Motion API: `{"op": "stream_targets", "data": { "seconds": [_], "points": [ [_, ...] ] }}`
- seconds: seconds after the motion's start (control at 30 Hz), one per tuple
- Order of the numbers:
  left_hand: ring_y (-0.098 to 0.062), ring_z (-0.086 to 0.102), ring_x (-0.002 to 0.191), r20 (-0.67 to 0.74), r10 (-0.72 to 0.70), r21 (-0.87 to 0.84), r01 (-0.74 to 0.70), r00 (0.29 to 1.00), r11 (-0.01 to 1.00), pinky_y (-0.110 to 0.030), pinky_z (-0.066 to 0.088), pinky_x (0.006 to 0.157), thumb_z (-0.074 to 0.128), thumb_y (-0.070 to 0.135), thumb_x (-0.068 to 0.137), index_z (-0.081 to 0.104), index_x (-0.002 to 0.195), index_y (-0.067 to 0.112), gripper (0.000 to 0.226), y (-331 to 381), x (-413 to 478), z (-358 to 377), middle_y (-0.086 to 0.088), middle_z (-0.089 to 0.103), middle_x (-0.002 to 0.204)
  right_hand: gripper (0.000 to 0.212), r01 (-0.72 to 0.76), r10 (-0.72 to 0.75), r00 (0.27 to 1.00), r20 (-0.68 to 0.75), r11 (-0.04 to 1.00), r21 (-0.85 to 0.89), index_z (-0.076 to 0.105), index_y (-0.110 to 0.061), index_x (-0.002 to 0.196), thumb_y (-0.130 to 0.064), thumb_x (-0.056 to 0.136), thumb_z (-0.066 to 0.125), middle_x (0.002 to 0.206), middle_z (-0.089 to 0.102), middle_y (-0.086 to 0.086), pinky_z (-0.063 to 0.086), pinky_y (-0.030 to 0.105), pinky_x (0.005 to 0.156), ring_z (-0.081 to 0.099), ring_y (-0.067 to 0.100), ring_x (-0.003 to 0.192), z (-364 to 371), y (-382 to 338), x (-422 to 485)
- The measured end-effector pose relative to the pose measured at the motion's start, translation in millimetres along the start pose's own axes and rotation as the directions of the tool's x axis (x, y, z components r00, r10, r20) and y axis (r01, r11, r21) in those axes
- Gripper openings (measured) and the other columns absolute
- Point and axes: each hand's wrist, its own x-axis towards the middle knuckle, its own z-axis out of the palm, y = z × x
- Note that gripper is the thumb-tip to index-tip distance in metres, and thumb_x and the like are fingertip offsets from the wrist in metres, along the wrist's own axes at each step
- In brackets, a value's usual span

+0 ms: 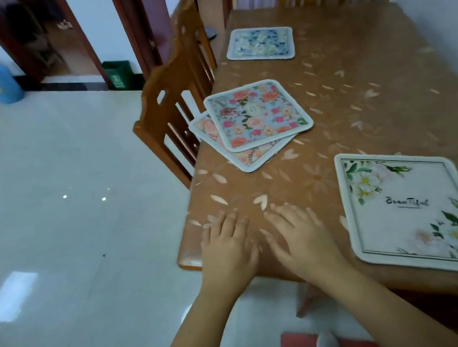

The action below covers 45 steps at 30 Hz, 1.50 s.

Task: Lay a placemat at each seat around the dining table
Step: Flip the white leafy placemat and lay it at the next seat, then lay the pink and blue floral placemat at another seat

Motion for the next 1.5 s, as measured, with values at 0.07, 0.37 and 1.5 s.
{"op": "stream_targets", "data": {
  "seconds": [0.07,0.37,1.5],
  "points": [
    [-0.036,0.055,0.112,-0.025,0.018,0.044,-0.017,1.0,0.999,-0.053,0.045,0.091,0.073,0.015,0.065,0.062,0.11,0.006,0.046,-25,-10,-21,-0.015,0.062,0.118,0.038,0.034,-0.034,0.999,-0.002,0.999,-0.011,0.061,-0.015,0.11,-0.024,0.074,0.069,0.116,0.064,0.008,0.046,0.054,0.089,0.059,0.028,0.108,5,-31,6],
    [-0.038,0.053,0.114,-0.091,-0.044,0.054,0.049,0.995,0.997,-0.055,0.04,0.092,0.071,0.02,0.071,0.061,0.112,0.009,0.043,-113,-22,-64,-0.014,0.061,0.121,0.041,0.053,-0.053,0.998,0.014,0.999,0.012,0.056,-0.013,0.118,-0.024,0.08,0.065,0.124,0.06,0.011,0.04,0.054,0.097,0.052,0.029,0.117,27,-124,50],
    [-0.031,0.04,0.127,0.102,0.406,-0.125,-0.394,0.908,0.911,-0.054,0.03,0.103,0.059,0.024,0.083,0.053,0.122,0.013,0.041,-337,301,-120,-0.009,0.052,0.133,0.039,-0.452,0.435,0.837,-0.331,0.892,0.028,0.061,-0.004,0.11,-0.025,0.078,0.068,0.11,0.067,0.017,0.049,0.047,0.086,0.061,0.034,0.102,74,-214,368]
  ]
}}
